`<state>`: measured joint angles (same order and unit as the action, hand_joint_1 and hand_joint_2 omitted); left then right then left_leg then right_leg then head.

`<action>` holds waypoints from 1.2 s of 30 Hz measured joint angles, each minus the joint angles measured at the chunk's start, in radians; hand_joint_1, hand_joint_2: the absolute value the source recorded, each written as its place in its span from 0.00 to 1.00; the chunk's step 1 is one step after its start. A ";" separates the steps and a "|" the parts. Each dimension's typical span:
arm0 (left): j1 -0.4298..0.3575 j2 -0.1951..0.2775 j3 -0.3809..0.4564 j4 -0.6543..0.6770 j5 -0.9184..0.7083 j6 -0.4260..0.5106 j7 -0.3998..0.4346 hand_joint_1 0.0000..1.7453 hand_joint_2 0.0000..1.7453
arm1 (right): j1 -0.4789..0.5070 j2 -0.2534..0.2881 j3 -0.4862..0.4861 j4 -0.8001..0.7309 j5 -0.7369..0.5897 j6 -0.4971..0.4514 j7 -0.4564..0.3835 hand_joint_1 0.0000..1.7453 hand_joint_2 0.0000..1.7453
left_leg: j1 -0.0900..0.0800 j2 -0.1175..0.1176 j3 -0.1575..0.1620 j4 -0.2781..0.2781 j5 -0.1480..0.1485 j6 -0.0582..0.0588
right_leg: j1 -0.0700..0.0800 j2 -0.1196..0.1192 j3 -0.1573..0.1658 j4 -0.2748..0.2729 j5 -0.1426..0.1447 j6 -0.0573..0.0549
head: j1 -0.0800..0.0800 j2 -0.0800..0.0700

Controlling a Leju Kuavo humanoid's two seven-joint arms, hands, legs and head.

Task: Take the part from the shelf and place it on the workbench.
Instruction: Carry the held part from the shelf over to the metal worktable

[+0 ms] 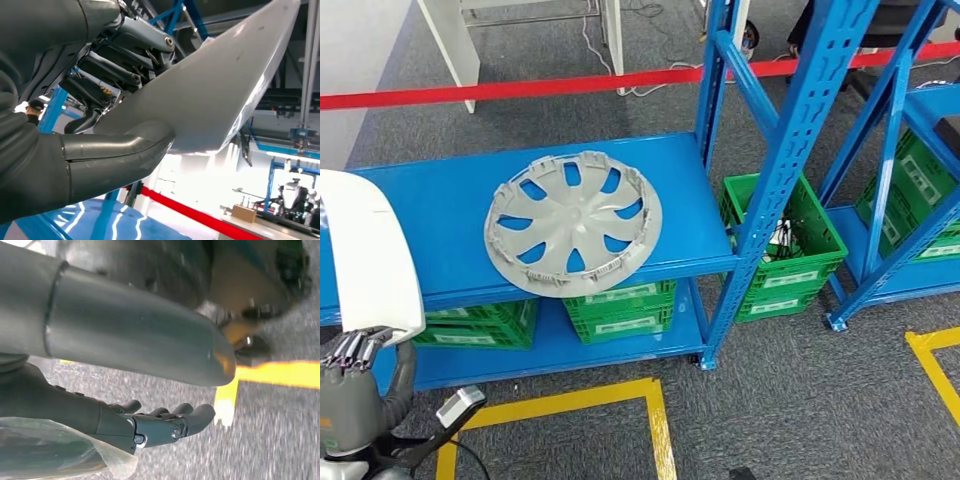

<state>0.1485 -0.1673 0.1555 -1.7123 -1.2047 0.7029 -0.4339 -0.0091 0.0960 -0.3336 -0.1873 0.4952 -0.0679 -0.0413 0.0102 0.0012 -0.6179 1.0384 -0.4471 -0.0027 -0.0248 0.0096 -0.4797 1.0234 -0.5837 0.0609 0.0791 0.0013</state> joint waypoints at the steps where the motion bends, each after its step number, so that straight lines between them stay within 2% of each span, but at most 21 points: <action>1: 0.000 0.000 -0.001 0.000 0.000 0.000 0.000 1.00 1.00 | 0.000 0.000 0.000 0.000 0.000 0.000 0.000 0.00 0.00 | 0.000 0.000 -0.004 0.001 0.006 -0.005 | -0.001 0.000 -0.009 -0.001 0.001 -0.011 | -0.001 0.000; 2: 0.001 0.001 -0.002 0.000 0.000 0.000 0.001 1.00 1.00 | 0.001 0.000 0.000 0.000 0.000 -0.001 -0.001 0.00 0.00 | 0.001 0.000 -0.009 0.004 0.001 -0.010 | -0.001 -0.001 -0.016 0.000 0.007 -0.022 | -0.003 0.000; 4: 0.002 0.003 -0.002 0.000 0.000 0.000 0.002 1.00 1.00 | 0.000 0.000 -0.001 0.000 -0.001 -0.001 -0.001 0.00 0.00 | 0.003 0.000 -0.024 0.050 -0.063 -0.020 | -0.003 -0.006 -0.035 -0.001 0.023 -0.044 | -0.009 0.000; 6: 0.002 0.005 -0.003 0.000 0.000 0.000 0.003 1.00 1.00 | -0.001 0.000 -0.001 0.000 -0.001 -0.001 -0.002 0.00 0.00 | 0.003 0.000 -0.045 0.162 -0.163 -0.027 | 0.000 -0.011 -0.054 0.000 0.041 -0.058 | -0.014 0.000; 8: 0.002 0.006 -0.004 0.000 0.000 0.000 0.003 1.00 1.00 | 0.000 0.000 -0.001 0.000 -0.001 0.000 -0.002 0.00 0.00 | 0.003 0.000 -0.048 0.260 -0.201 -0.027 | 0.004 -0.015 -0.077 0.001 0.059 -0.063 | -0.015 0.000; 10: 0.002 0.006 -0.004 0.000 0.001 0.000 0.002 1.00 1.00 | -0.001 -0.001 -0.001 0.000 0.000 0.000 -0.002 0.00 0.00 | 0.001 0.000 -0.003 0.242 -0.157 -0.017 | 0.009 -0.017 -0.099 0.002 0.077 -0.063 | -0.015 -0.001; 12: 0.002 0.007 -0.004 -0.002 0.005 0.000 -0.005 1.00 1.00 | -0.002 0.000 -0.001 0.000 0.005 0.000 -0.002 0.00 0.00 | -0.006 -0.001 0.092 0.104 -0.110 0.003 | 0.015 -0.016 -0.115 0.002 0.093 -0.062 | -0.015 -0.001; 14: 0.002 0.009 -0.004 -0.007 0.012 0.000 -0.013 1.00 1.00 | -0.002 0.000 -0.001 0.001 0.011 0.000 -0.002 0.00 0.00 | -0.013 -0.001 0.169 -0.028 -0.110 0.017 | 0.017 -0.016 -0.126 0.002 0.111 -0.056 | -0.014 -0.001; 15: 0.003 0.009 -0.004 -0.008 0.015 0.000 -0.016 1.00 1.00 | -0.002 0.000 -0.001 0.001 0.012 0.000 -0.002 0.00 0.00 | -0.017 -0.001 0.183 -0.061 -0.115 0.019 | 0.016 -0.016 -0.131 -0.001 0.121 -0.050 | -0.015 -0.001; 17: 0.005 0.009 -0.004 -0.010 0.018 0.000 -0.018 1.00 1.00 | -0.001 0.000 -0.001 0.001 0.013 0.000 -0.001 0.00 0.00 | -0.018 0.001 0.176 -0.077 -0.101 0.021 | 0.013 -0.016 -0.141 -0.005 0.132 -0.038 | -0.015 0.000; 18: 0.005 0.009 -0.003 -0.010 0.019 0.000 -0.019 1.00 1.00 | -0.001 0.000 -0.001 0.001 0.013 0.000 -0.001 0.00 0.00 | -0.017 0.004 0.168 -0.083 -0.090 0.025 | 0.013 -0.015 -0.149 0.002 0.117 -0.033 | -0.014 0.000; 21: 0.007 0.010 -0.002 -0.010 0.020 0.000 -0.019 1.00 1.00 | 0.000 0.000 -0.001 0.001 0.014 0.000 0.000 0.00 0.00 | -0.016 0.008 0.130 -0.082 -0.061 0.040 | 0.013 -0.012 -0.189 0.131 -0.015 -0.025 | -0.008 -0.001; 22: 0.008 0.010 -0.001 -0.010 0.020 0.000 -0.019 1.00 1.00 | 0.000 0.000 -0.001 0.001 0.014 0.000 0.000 0.00 0.00 | -0.018 0.008 0.113 -0.076 -0.053 0.041 | 0.013 -0.012 -0.200 0.197 -0.049 -0.023 | -0.006 -0.001; 23: 0.009 0.010 -0.001 -0.010 0.020 0.000 -0.019 1.00 1.00 | 0.000 0.000 -0.001 0.001 0.014 0.000 0.000 0.00 0.00 | -0.020 0.009 0.096 -0.068 -0.046 0.042 | 0.013 -0.012 -0.205 0.249 -0.059 -0.023 | -0.005 -0.001; 25: 0.009 0.010 -0.001 -0.010 0.019 0.000 -0.020 1.00 1.00 | 0.000 0.000 -0.001 0.001 0.014 0.000 0.000 0.00 0.00 | -0.023 0.009 0.063 -0.052 -0.034 0.042 | 0.015 -0.012 -0.174 0.263 -0.014 -0.025 | -0.005 -0.001; 27: 0.010 0.010 -0.001 -0.010 0.020 0.000 -0.020 1.00 1.00 | -0.002 0.000 -0.001 0.001 0.014 -0.001 0.001 0.00 0.00 | -0.026 0.009 0.037 -0.036 -0.024 0.039 | 0.019 -0.012 -0.084 0.152 0.032 -0.035 | -0.005 -0.001; 29: 0.011 0.011 0.001 -0.010 0.022 0.000 -0.022 1.00 1.00 | -0.005 0.000 -0.001 0.001 0.015 -0.004 0.005 0.00 0.00 | -0.027 0.009 0.021 -0.023 -0.012 0.034 | 0.024 -0.011 0.007 0.013 0.022 -0.044 | -0.006 0.000; 30: 0.012 0.011 0.002 -0.010 0.025 0.000 -0.024 1.00 1.00 | -0.007 0.000 -0.001 0.001 0.016 -0.006 0.008 0.00 0.00 | -0.026 0.010 0.016 -0.021 -0.004 0.030 | 0.027 -0.010 0.029 -0.025 0.011 -0.047 | -0.006 0.000; 33: 0.022 0.015 0.010 -0.014 0.040 0.000 -0.032 1.00 1.00 | -0.008 0.004 -0.001 0.001 0.025 -0.012 0.017 0.00 0.00 | -0.024 0.007 -0.002 -0.017 0.000 0.015 | 0.022 -0.011 0.027 -0.059 0.029 -0.055 | -0.005 0.000; 34: 0.026 0.017 0.015 -0.016 0.045 0.000 -0.035 1.00 1.00 | -0.008 0.005 -0.001 0.001 0.029 -0.013 0.020 0.00 0.00 | -0.022 0.005 -0.010 0.001 -0.027 0.008 | 0.018 -0.013 0.019 -0.066 0.040 -0.061 | -0.007 0.000; 36: 0.034 0.021 0.025 -0.019 0.053 0.000 -0.041 1.00 1.00 | -0.010 0.009 0.000 0.001 0.035 -0.014 0.023 0.00 0.00 | -0.015 0.003 -0.031 0.090 -0.122 -0.007 | 0.013 -0.015 -0.002 -0.069 0.056 -0.069 | -0.014 0.000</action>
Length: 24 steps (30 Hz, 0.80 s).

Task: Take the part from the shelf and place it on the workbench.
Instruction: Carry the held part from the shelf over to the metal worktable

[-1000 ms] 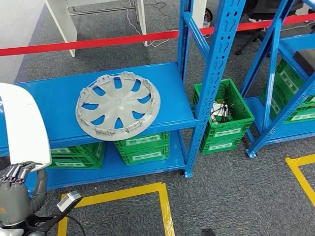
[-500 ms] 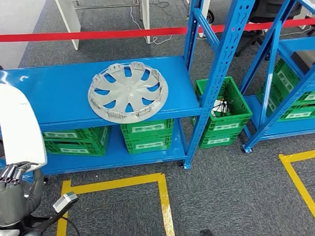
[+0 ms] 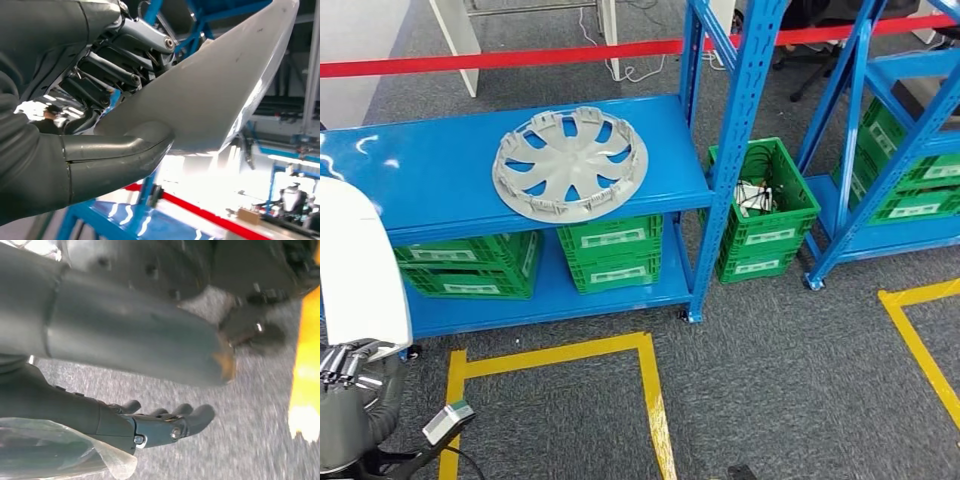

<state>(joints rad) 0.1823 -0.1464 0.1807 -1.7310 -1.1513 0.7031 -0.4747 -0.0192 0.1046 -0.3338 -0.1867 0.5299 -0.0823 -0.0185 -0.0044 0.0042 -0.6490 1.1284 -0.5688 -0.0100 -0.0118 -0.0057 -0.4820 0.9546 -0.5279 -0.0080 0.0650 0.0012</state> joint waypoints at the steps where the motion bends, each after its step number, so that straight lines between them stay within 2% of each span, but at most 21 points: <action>1: 0.003 0.002 0.005 0.000 0.003 0.000 -0.003 1.00 1.00 | -0.001 0.002 0.000 0.000 0.003 0.001 0.000 0.00 0.00 | 0.006 0.000 -0.008 0.064 -0.041 -0.006 | -0.001 -0.003 -0.012 0.004 0.007 -0.001 | -0.003 0.000; 2: 0.006 0.003 0.010 0.000 0.005 0.000 -0.005 1.00 1.00 | -0.001 0.005 0.001 0.000 0.006 0.001 0.001 0.00 0.00 | 0.011 0.000 -0.012 0.122 -0.058 -0.012 | -0.002 -0.005 -0.025 0.008 0.013 0.001 | -0.005 0.000; 3: 0.008 0.004 0.014 0.000 0.007 0.000 -0.007 1.00 1.00 | -0.002 0.006 0.001 0.000 0.008 0.001 0.001 0.00 0.00 | 0.015 0.000 -0.009 0.162 -0.049 -0.017 | -0.003 -0.007 -0.040 0.015 0.019 0.004 | -0.007 0.000; 4: 0.009 0.006 0.018 -0.001 0.009 0.000 -0.008 1.00 1.00 | -0.004 0.008 0.002 0.000 0.011 0.001 0.002 0.00 0.00 | 0.019 0.000 0.004 0.174 -0.016 -0.023 | -0.006 -0.009 -0.055 0.024 0.024 0.007 | -0.007 0.000; 5: 0.010 0.007 0.022 -0.002 0.010 0.000 -0.009 1.00 1.00 | -0.006 0.008 0.002 0.000 0.013 0.001 0.004 0.00 0.00 | 0.023 0.000 0.030 0.154 0.025 -0.028 | -0.010 -0.010 -0.071 0.035 0.028 0.011 | -0.008 0.000; 6: 0.010 0.009 0.025 -0.004 0.011 0.000 -0.010 1.00 1.00 | -0.009 0.009 0.003 0.000 0.015 0.001 0.005 0.00 0.00 | 0.028 -0.001 0.069 0.102 0.051 -0.036 | -0.014 -0.010 -0.085 0.046 0.031 0.015 | -0.008 0.000; 7: 0.011 0.010 0.030 -0.007 0.014 0.000 -0.010 1.00 1.00 | -0.013 0.009 0.004 -0.001 0.018 0.001 0.007 0.00 0.00 | 0.030 -0.004 0.119 0.032 0.054 -0.042 | -0.015 -0.009 -0.097 0.057 0.034 0.020 | -0.009 0.000; 8: 0.011 0.010 0.035 -0.012 0.016 0.000 -0.011 1.00 1.00 | -0.015 0.010 0.005 -0.002 0.021 0.002 0.009 0.00 0.00 | 0.030 -0.006 0.166 -0.042 0.038 -0.041 | -0.015 -0.007 -0.106 0.065 0.038 0.026 | -0.010 0.000; 10: 0.014 0.012 0.043 -0.020 0.020 0.000 -0.011 1.00 1.00 | -0.020 0.012 0.009 -0.003 0.025 0.004 0.013 0.00 0.00 | 0.025 -0.011 0.215 -0.129 0.001 -0.028 | -0.013 -0.004 -0.118 0.071 0.058 0.040 | -0.013 0.000; 12: 0.018 0.015 0.049 -0.025 0.022 0.000 -0.010 1.00 1.00 | -0.020 0.014 0.013 -0.003 0.027 0.007 0.017 0.00 0.00 | 0.023 -0.009 0.204 -0.143 0.004 -0.010 | -0.015 -0.003 -0.138 0.072 0.072 0.054 | -0.012 -0.001; 13: 0.020 0.016 0.052 -0.026 0.023 0.000 -0.010 1.00 1.00 | -0.020 0.014 0.015 -0.003 0.027 0.008 0.018 0.00 0.00 | 0.023 -0.008 0.193 -0.144 0.010 -0.001 | -0.015 -0.002 -0.151 0.084 0.053 0.057 | -0.009 -0.001; 15: 0.024 0.019 0.059 -0.029 0.027 0.000 -0.009 1.00 1.00 | -0.019 0.014 0.018 -0.003 0.028 0.010 0.022 0.00 0.00 | 0.020 -0.005 0.167 -0.143 0.022 0.017 | -0.015 -0.001 -0.176 0.162 -0.040 0.057 | -0.001 -0.001; 16: 0.026 0.020 0.062 -0.030 0.029 0.000 -0.008 1.00 1.00 | -0.019 0.014 0.019 -0.003 0.029 0.011 0.023 0.00 0.00 | 0.014 -0.004 0.155 -0.137 0.029 0.025 | -0.012 0.000 -0.188 0.225 -0.089 0.055 | 0.004 -0.001; 17: 0.027 0.021 0.064 -0.031 0.030 0.000 -0.008 1.00 1.00 | -0.019 0.014 0.020 -0.003 0.029 0.011 0.025 0.00 0.00 | 0.008 -0.003 0.144 -0.132 0.034 0.032 | -0.009 0.000 -0.195 0.292 -0.119 0.051 | 0.005 0.000; 18: 0.027 0.021 0.066 -0.031 0.031 0.000 -0.008 1.00 1.00 | -0.020 0.014 0.020 -0.003 0.029 0.011 0.025 0.00 0.00 | 0.001 -0.002 0.134 -0.126 0.039 0.037 | -0.004 0.000 -0.197 0.342 -0.124 0.045 | 0.006 0.000; 19: 0.027 0.022 0.067 -0.031 0.031 0.000 -0.009 1.00 1.00 | -0.021 0.014 0.020 -0.003 0.029 0.011 0.025 0.00 0.00 | -0.007 -0.001 0.123 -0.120 0.044 0.041 | 0.002 0.001 -0.187 0.365 -0.104 0.036 | 0.006 0.000; 20: 0.027 0.023 0.067 -0.031 0.031 0.000 -0.009 1.00 1.00 | -0.023 0.014 0.020 -0.003 0.029 0.011 0.025 0.00 0.00 | -0.014 0.000 0.112 -0.114 0.048 0.045 | 0.009 0.001 -0.165 0.356 -0.071 0.024 | 0.006 0.000; 21: 0.028 0.024 0.068 -0.031 0.032 0.000 -0.009 1.00 1.00 | -0.025 0.015 0.021 -0.003 0.028 0.011 0.025 0.00 0.00 | -0.021 0.000 0.103 -0.109 0.053 0.048 | 0.018 0.003 -0.127 0.312 -0.039 0.008 | 0.006 0.000; 22: 0.027 0.025 0.068 -0.031 0.032 0.000 -0.009 1.00 1.00 | -0.026 0.014 0.021 -0.004 0.028 0.011 0.026 0.00 0.00 | -0.028 -0.001 0.095 -0.105 0.058 0.049 | 0.028 0.004 -0.079 0.246 -0.025 -0.011 | 0.005 0.000; 23: 0.028 0.026 0.069 -0.031 0.033 0.000 -0.009 1.00 1.00 | -0.028 0.014 0.021 -0.004 0.028 0.011 0.026 0.00 0.00 | -0.033 -0.001 0.090 -0.102 0.064 0.049 | 0.035 0.004 -0.031 0.172 -0.026 -0.025 | 0.005 0.000; 24: 0.027 0.027 0.070 -0.032 0.033 0.000 -0.009 1.00 1.00 | -0.030 0.014 0.021 -0.005 0.028 0.011 0.027 0.00 0.00 | -0.035 -0.001 0.086 -0.101 0.072 0.048 | 0.040 0.005 0.004 0.112 -0.034 -0.033 | 0.004 0.000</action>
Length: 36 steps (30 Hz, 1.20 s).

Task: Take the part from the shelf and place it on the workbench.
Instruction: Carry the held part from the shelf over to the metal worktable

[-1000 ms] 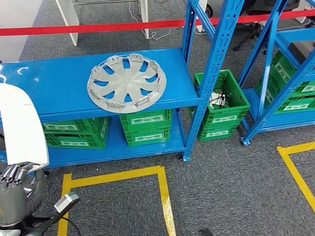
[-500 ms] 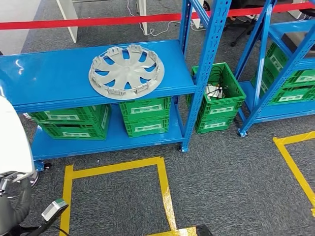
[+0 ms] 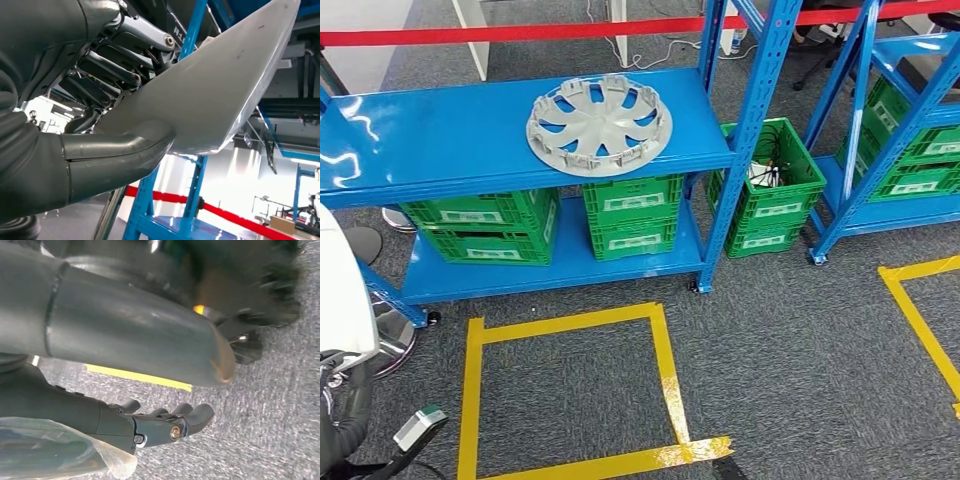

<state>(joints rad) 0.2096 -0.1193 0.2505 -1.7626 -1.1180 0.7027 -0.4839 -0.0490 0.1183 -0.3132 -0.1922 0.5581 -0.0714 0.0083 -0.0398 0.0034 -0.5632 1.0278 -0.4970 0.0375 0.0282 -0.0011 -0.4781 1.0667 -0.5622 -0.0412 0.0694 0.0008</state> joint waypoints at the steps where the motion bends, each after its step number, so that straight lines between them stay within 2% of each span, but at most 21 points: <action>1: 0.000 0.001 0.001 0.000 0.000 0.000 0.000 1.00 1.00 | -0.001 0.000 0.000 -0.001 0.000 0.000 0.000 0.00 0.00 | 0.000 0.000 -0.005 0.000 0.008 -0.003 | 0.003 0.000 0.021 -0.037 -0.008 -0.001 | 0.000 0.000; 3: 0.000 0.003 0.001 0.000 0.001 0.000 -0.001 1.00 1.00 | -0.002 0.004 0.000 -0.001 0.000 0.000 0.000 0.00 0.00 | 0.004 -0.001 -0.017 0.002 0.019 -0.011 | 0.000 0.000 0.021 -0.064 0.003 0.005 | 0.002 0.000; 4: 0.000 0.005 0.002 -0.001 0.001 0.000 -0.001 1.00 1.00 | -0.002 0.006 0.000 -0.001 0.000 0.000 0.001 0.00 0.00 | 0.004 -0.002 -0.028 0.010 0.005 -0.016 | -0.004 0.000 0.016 -0.074 0.010 0.004 | 0.002 0.000; 6: 0.000 0.008 0.003 -0.002 0.002 0.000 -0.002 1.00 1.00 | -0.003 0.008 0.000 -0.003 0.000 -0.001 0.001 0.00 0.00 | 0.010 -0.006 -0.052 0.068 -0.073 -0.032 | -0.013 -0.002 -0.006 -0.090 0.024 0.002 | -0.001 0.000; 8: 0.000 0.011 0.003 -0.002 0.003 0.000 -0.002 1.00 1.00 | -0.003 0.008 0.000 -0.005 0.000 0.000 0.001 0.00 0.00 | 0.026 -0.006 -0.070 0.182 -0.158 -0.050 | -0.015 -0.005 -0.040 -0.078 0.040 0.002 | -0.005 0.000; 9: 0.000 0.012 0.003 -0.002 0.003 0.000 -0.003 1.00 1.00 | -0.002 0.009 0.000 -0.005 0.000 0.000 0.001 0.00 0.00 | 0.034 -0.006 -0.072 0.237 -0.168 -0.059 | -0.017 -0.007 -0.058 -0.069 0.047 0.004 | -0.005 0.000; 11: 0.000 0.013 0.003 -0.002 0.005 0.000 -0.008 1.00 1.00 | -0.003 0.009 0.000 -0.005 0.000 0.000 0.001 0.00 0.00 | 0.046 -0.006 -0.052 0.276 -0.115 -0.074 | -0.023 -0.011 -0.098 -0.046 0.061 0.011 | -0.005 0.000; 13: 0.000 0.015 0.003 -0.002 0.007 0.000 -0.013 1.00 1.00 | -0.005 0.009 0.000 -0.005 0.000 0.000 0.001 0.00 0.00 | 0.057 -0.006 0.021 0.189 -0.057 -0.087 | -0.029 -0.011 -0.134 -0.025 0.074 0.022 | -0.006 0.000; 14: -0.001 0.015 0.003 -0.002 0.007 0.000 -0.015 1.00 1.00 | -0.005 0.010 0.000 -0.006 0.000 -0.001 0.001 0.00 0.00 | 0.059 -0.007 0.073 0.110 -0.060 -0.087 | -0.030 -0.010 -0.146 -0.017 0.081 0.028 | -0.006 0.000; 16: -0.002 0.016 0.003 -0.003 0.008 0.000 -0.017 1.00 1.00 | -0.006 0.010 0.000 -0.007 0.000 -0.001 0.001 0.00 0.00 | 0.056 -0.008 0.142 -0.011 -0.091 -0.075 | -0.030 -0.008 -0.159 -0.015 0.103 0.042 | -0.005 0.000; 18: -0.002 0.016 0.003 -0.003 0.008 0.000 -0.017 1.00 1.00 | -0.003 0.010 0.000 -0.007 0.000 -0.001 0.001 0.00 0.00 | 0.052 -0.007 0.140 -0.044 -0.084 -0.053 | -0.033 -0.006 -0.168 -0.027 0.129 0.057 | -0.005 0.000; 20: -0.003 0.015 0.004 -0.002 0.008 0.000 -0.017 1.00 1.00 | 0.001 0.011 0.000 -0.006 -0.001 -0.001 0.001 0.00 0.00 | 0.054 -0.003 0.107 -0.050 -0.051 -0.033 | -0.035 -0.003 -0.184 -0.018 0.094 0.069 | -0.004 0.000; 23: -0.002 0.016 0.006 -0.002 0.008 0.000 -0.017 1.00 1.00 | 0.003 0.011 0.000 -0.006 -0.001 -0.001 0.002 0.00 0.00 | 0.053 0.002 0.049 -0.049 -0.003 -0.018 | -0.037 -0.001 -0.207 0.120 -0.064 0.077 | 0.006 0.000; 24: -0.002 0.016 0.007 -0.002 0.008 0.000 -0.017 1.00 1.00 | 0.003 0.011 0.000 -0.006 -0.001 -0.001 0.002 0.00 0.00 | 0.052 0.003 0.029 -0.046 0.011 -0.018 | -0.038 -0.001 -0.207 0.182 -0.084 0.078 | 0.006 0.000; 25: -0.002 0.016 0.007 -0.002 0.008 -0.001 -0.017 1.00 1.00 | 0.002 0.011 0.000 -0.006 -0.001 -0.001 0.002 0.00 0.00 | 0.051 0.005 0.009 -0.042 0.025 -0.019 | -0.038 -0.001 -0.201 0.228 -0.074 0.079 | 0.006 0.000; 27: -0.002 0.016 0.007 -0.002 0.009 -0.001 -0.016 1.00 1.00 | 0.000 0.011 0.000 -0.006 -0.001 -0.001 0.002 0.00 0.00 | 0.051 0.008 -0.032 -0.032 0.051 -0.022 | -0.038 -0.001 -0.150 0.233 -0.001 0.078 | 0.006 0.000; 29: -0.002 0.016 0.007 -0.002 0.010 -0.001 -0.015 1.00 1.00 | -0.002 0.011 0.000 -0.007 -0.001 -0.001 0.002 0.00 0.00 | 0.050 0.007 -0.063 -0.021 0.074 -0.030 | -0.038 0.001 -0.030 0.098 0.021 0.075 | 0.007 0.000; 31: -0.002 0.017 0.007 -0.002 0.013 0.000 -0.013 1.00 1.00 | -0.006 0.011 0.001 -0.009 -0.001 -0.001 0.001 0.00 0.00 | 0.048 0.007 -0.079 -0.015 0.099 -0.040 | -0.037 0.004 0.081 -0.069 -0.027 0.069 | 0.006 0.000; 32: -0.002 0.017 0.007 -0.002 0.014 0.000 -0.012 1.00 1.00 | -0.007 0.011 0.001 -0.010 -0.001 -0.001 0.001 0.00 0.00 | 0.048 0.007 -0.084 -0.015 0.111 -0.044 | -0.034 0.006 0.106 -0.116 -0.042 0.066 | 0.005 0.001; 34: -0.001 0.018 0.007 -0.002 0.015 0.000 -0.008 1.00 1.00 | -0.006 0.011 0.001 -0.010 -0.001 -0.001 0.001 0.00 0.00 | 0.051 0.006 -0.093 -0.019 0.123 -0.054 | -0.034 0.004 0.090 -0.123 -0.035 0.052 | 0.002 0.000; 36: 0.002 0.019 0.006 -0.001 0.015 -0.001 -0.005 1.00 1.00 | -0.003 0.011 0.001 -0.010 -0.001 -0.002 0.002 0.00 0.00 | 0.053 0.005 -0.103 0.023 0.052 -0.064 | -0.033 -0.003 0.060 -0.116 -0.013 0.033 | -0.003 0.000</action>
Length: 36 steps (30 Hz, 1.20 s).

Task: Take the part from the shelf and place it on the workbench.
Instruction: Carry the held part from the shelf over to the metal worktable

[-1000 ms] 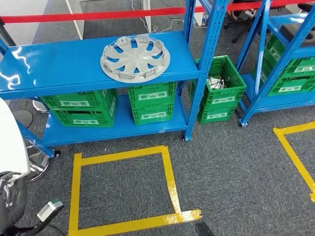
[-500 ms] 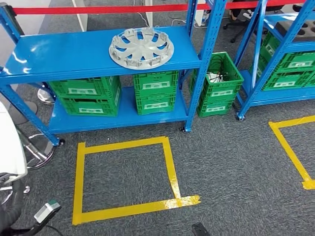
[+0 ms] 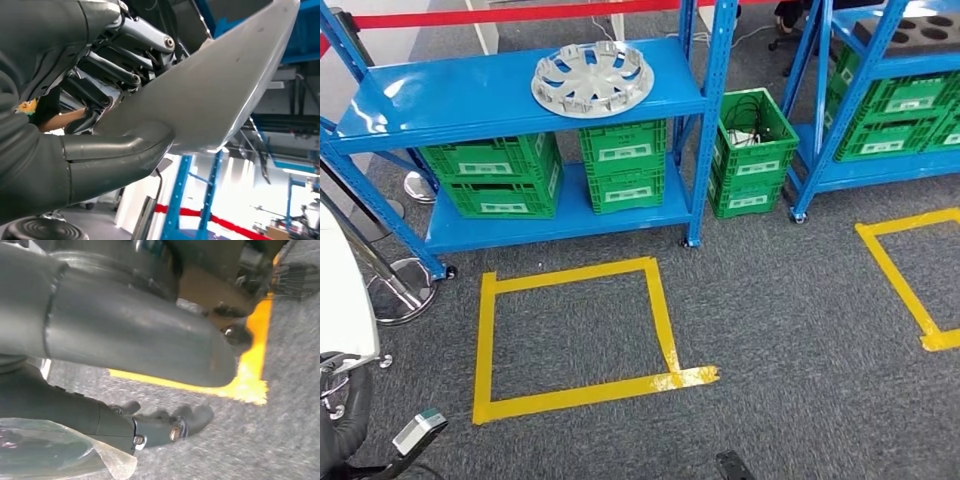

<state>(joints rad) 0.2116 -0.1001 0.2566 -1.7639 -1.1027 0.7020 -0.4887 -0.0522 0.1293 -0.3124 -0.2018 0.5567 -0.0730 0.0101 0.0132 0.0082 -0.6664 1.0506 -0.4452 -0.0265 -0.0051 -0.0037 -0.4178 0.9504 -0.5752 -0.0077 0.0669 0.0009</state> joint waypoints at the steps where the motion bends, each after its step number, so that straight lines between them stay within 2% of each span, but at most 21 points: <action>1: 0.001 0.000 0.000 0.000 0.000 0.000 0.001 1.00 1.00 | 0.001 0.000 0.000 0.000 0.000 0.000 0.000 0.00 0.00 | 0.001 0.000 -0.005 0.047 -0.061 -0.004 | 0.002 -0.003 -0.017 0.005 0.011 -0.007 | -0.003 0.000; 2: 0.001 0.001 -0.001 0.000 0.000 0.000 0.002 1.00 1.00 | 0.001 0.000 0.000 0.000 0.000 0.000 0.000 0.00 0.00 | 0.001 0.000 -0.010 0.112 -0.122 -0.006 | 0.005 -0.004 -0.035 0.012 0.023 -0.012 | -0.005 0.000; 3: 0.001 0.002 -0.001 0.000 0.000 0.000 0.004 1.00 1.00 | 0.001 0.000 0.000 0.000 0.000 0.001 0.000 0.00 0.00 | 0.000 0.000 -0.013 0.179 -0.159 -0.007 | 0.008 -0.005 -0.054 0.021 0.035 -0.014 | -0.007 0.000; 4: 0.001 0.002 -0.001 0.001 0.000 0.000 0.005 1.00 1.00 | 0.001 0.000 0.000 0.000 0.000 0.001 0.000 0.00 0.00 | 0.000 -0.001 -0.011 0.233 -0.167 -0.006 | 0.011 -0.006 -0.075 0.031 0.045 -0.015 | -0.007 0.000; 6: 0.002 0.003 -0.002 0.001 0.000 0.000 0.007 1.00 1.00 | 0.001 0.000 0.001 0.000 0.000 0.001 0.000 0.00 0.00 | -0.003 -0.001 0.020 0.261 -0.119 0.001 | 0.016 -0.008 -0.122 0.056 0.063 -0.016 | -0.008 0.000; 8: 0.001 0.006 -0.004 0.001 -0.003 0.000 0.010 1.00 1.00 | 0.001 0.002 0.001 0.000 0.001 0.001 0.000 0.00 0.00 | -0.011 -0.003 0.108 0.158 -0.083 0.021 | 0.020 -0.007 -0.160 0.075 0.076 -0.017 | -0.007 0.000; 10: 0.001 0.009 -0.008 0.000 -0.007 0.000 0.012 1.00 1.00 | 0.001 0.005 0.003 0.000 0.001 0.000 -0.001 0.00 0.00 | -0.019 -0.003 0.205 0.008 -0.108 0.041 | 0.022 -0.006 -0.179 0.083 0.091 -0.013 | -0.007 0.000; 12: 0.000 0.012 -0.015 0.000 -0.012 0.000 0.019 1.00 1.00 | 0.001 0.006 0.005 0.000 0.001 0.001 -0.001 0.00 0.00 | -0.024 -0.003 0.237 -0.066 -0.125 0.047 | 0.020 -0.007 -0.188 0.080 0.111 -0.002 | -0.008 0.000; 14: 0.001 0.014 -0.025 0.000 -0.017 0.000 0.025 1.00 1.00 | 0.002 0.006 0.006 0.000 0.001 0.001 -0.001 0.00 0.00 | -0.021 0.000 0.224 -0.085 -0.105 0.051 | 0.018 -0.005 -0.205 0.085 0.109 0.010 | -0.008 0.000; 16: 0.003 0.014 -0.034 0.000 -0.019 0.000 0.027 1.00 1.00 | 0.004 0.006 0.007 0.000 0.001 0.001 0.000 0.00 0.00 | -0.014 0.004 0.203 -0.095 -0.079 0.055 | 0.015 0.001 -0.240 0.153 0.050 0.021 | -0.005 0.000; 18: 0.005 0.015 -0.039 0.000 -0.019 0.000 0.027 1.00 1.00 | 0.005 0.006 0.007 0.000 0.001 0.000 0.001 0.00 0.00 | -0.013 0.005 0.176 -0.091 -0.060 0.056 | 0.008 0.003 -0.281 0.278 -0.028 0.032 | -0.001 0.000; 19: 0.007 0.015 -0.041 0.000 -0.019 0.000 0.027 1.00 1.00 | 0.005 0.006 0.007 0.000 0.001 0.000 0.001 0.00 0.00 | -0.012 0.006 0.164 -0.089 -0.052 0.054 | 0.004 0.003 -0.289 0.323 -0.049 0.037 | 0.000 0.000; 20: 0.008 0.015 -0.043 0.000 -0.019 0.000 0.027 1.00 1.00 | 0.006 0.006 0.007 0.000 0.001 0.000 0.002 0.00 0.00 | -0.010 0.006 0.153 -0.085 -0.046 0.050 | 0.000 0.002 -0.278 0.334 -0.051 0.041 | 0.000 0.000; 21: 0.009 0.015 -0.045 0.000 -0.019 0.000 0.027 1.00 1.00 | 0.007 0.006 0.007 0.000 0.001 0.000 0.002 0.00 0.00 | -0.008 0.007 0.144 -0.081 -0.041 0.046 | -0.004 0.002 -0.245 0.303 -0.036 0.046 | 0.001 0.000; 24: 0.010 0.016 -0.047 0.000 -0.019 0.000 0.027 1.00 1.00 | 0.005 0.007 0.007 0.000 0.001 0.001 0.002 0.00 0.00 | -0.002 0.006 0.120 -0.057 -0.036 0.032 | -0.013 0.004 -0.107 0.100 0.021 0.057 | 0.004 0.000; 26: 0.010 0.018 -0.047 0.000 -0.019 0.000 0.027 1.00 1.00 | 0.004 0.008 0.008 0.000 0.002 0.001 0.002 0.00 0.00 | -0.005 0.005 0.107 -0.043 -0.031 0.020 | -0.012 0.007 -0.082 0.054 0.021 0.050 | 0.004 0.000; 29: 0.011 0.020 -0.048 0.000 -0.016 0.000 0.023 1.00 1.00 | 0.006 0.008 0.008 0.000 0.002 0.001 0.004 0.00 0.00 | -0.003 0.004 0.096 -0.033 -0.031 0.004 | -0.011 0.005 -0.093 0.061 0.033 0.028 | 0.003 0.000; 31: 0.012 0.022 -0.047 0.000 -0.012 0.000 0.015 1.00 1.00 | 0.006 0.008 0.008 0.000 0.004 0.002 0.005 0.00 0.00 | -0.002 0.003 0.071 0.027 -0.080 -0.004 | -0.013 0.003 -0.103 0.059 0.044 0.010 | -0.001 0.000; 34: 0.015 0.024 -0.046 0.000 -0.008 0.000 0.006 1.00 1.00 | 0.006 0.008 0.009 0.000 0.005 0.004 0.006 0.00 0.00 | -0.002 0.002 0.004 0.220 -0.185 -0.010 | -0.006 0.001 -0.120 0.061 0.055 -0.004 | -0.005 0.000; 35: 0.017 0.024 -0.046 0.000 -0.006 0.000 0.004 1.00 1.00 | 0.006 0.008 0.010 0.000 0.005 0.004 0.006 0.00 0.00 | -0.002 0.002 -0.001 0.249 -0.192 -0.008 | -0.003 0.001 -0.124 0.062 0.058 -0.006 | -0.005 0.000; 36: 0.018 0.024 -0.045 0.000 -0.005 0.000 0.003 1.00 1.00 | 0.006 0.008 0.011 0.000 0.005 0.004 0.007 0.00 0.00 | -0.003 0.002 0.014 0.237 -0.179 -0.003 | 0.001 0.001 -0.127 0.062 0.061 -0.007 | -0.005 0.000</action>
<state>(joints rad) 0.2294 -0.0762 0.2113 -1.7636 -1.1081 0.7015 -0.4859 -0.0463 0.1377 -0.3013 -0.2022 0.5619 -0.0688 0.0167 0.0098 0.0103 -0.6528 1.2872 -0.6246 -0.0293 -0.0045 -0.0032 -0.5449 1.0125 -0.5145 -0.0147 0.0624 0.0006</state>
